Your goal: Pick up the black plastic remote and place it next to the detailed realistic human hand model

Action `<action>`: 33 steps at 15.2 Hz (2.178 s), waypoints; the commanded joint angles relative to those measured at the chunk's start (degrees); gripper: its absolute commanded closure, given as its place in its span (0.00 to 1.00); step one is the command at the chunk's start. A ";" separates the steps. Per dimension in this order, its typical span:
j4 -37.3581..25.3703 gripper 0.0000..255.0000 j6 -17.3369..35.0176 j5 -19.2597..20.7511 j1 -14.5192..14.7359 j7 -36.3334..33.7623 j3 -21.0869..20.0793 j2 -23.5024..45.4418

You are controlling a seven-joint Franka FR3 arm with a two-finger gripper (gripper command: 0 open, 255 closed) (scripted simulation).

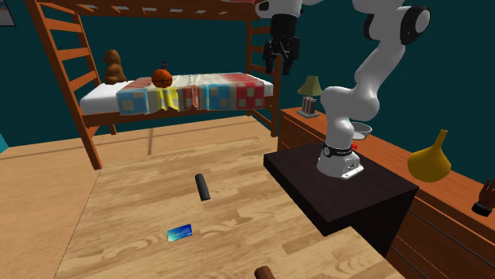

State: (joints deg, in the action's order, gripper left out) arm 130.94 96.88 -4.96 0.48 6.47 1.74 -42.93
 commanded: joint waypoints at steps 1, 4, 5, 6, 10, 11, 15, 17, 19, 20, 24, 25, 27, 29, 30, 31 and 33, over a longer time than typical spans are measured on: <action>0.00 0.00 0.00 0.00 0.00 0.00 0.00 0.00; 3.12 0.00 3.58 2.01 0.85 6.96 2.51 2.00; 4.01 0.00 4.83 2.69 1.12 9.25 3.35 2.84; 4.81 0.00 6.10 3.35 1.35 11.55 4.17 3.78; 7.23 0.00 11.45 5.96 2.31 20.57 7.50 8.43; 7.63 0.00 12.84 6.58 2.55 22.80 8.32 9.81; 8.43 0.00 18.57 8.72 3.50 31.61 11.49 16.16; 8.34 0.00 21.50 9.54 3.98 35.98 12.97 19.79; 7.94 0.00 24.42 10.15 4.45 40.33 14.34 23.70; 7.62 0.00 25.87 10.36 4.67 42.51 14.98 25.74; 5.58 0.00 31.53 10.55 5.44 51.24 17.10 34.43; 4.89 0.00 32.89 10.43 5.55 53.43 17.47 36.71; 3.30 0.00 35.50 10.02 5.63 57.78 17.99 41.34; 1.43 0.00 37.96 9.47 5.50 62.06 18.18 46.05; 0.40 0.00 39.12 9.17 5.36 64.14 18.16 48.42; -0.70 0.00 40.24 8.89 5.14 66.18 18.04 50.78; -3.09 0.00 42.32 8.43 4.53 70.07 17.56 55.48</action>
State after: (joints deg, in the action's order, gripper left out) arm 128.85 138.23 3.52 5.40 74.21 19.35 10.51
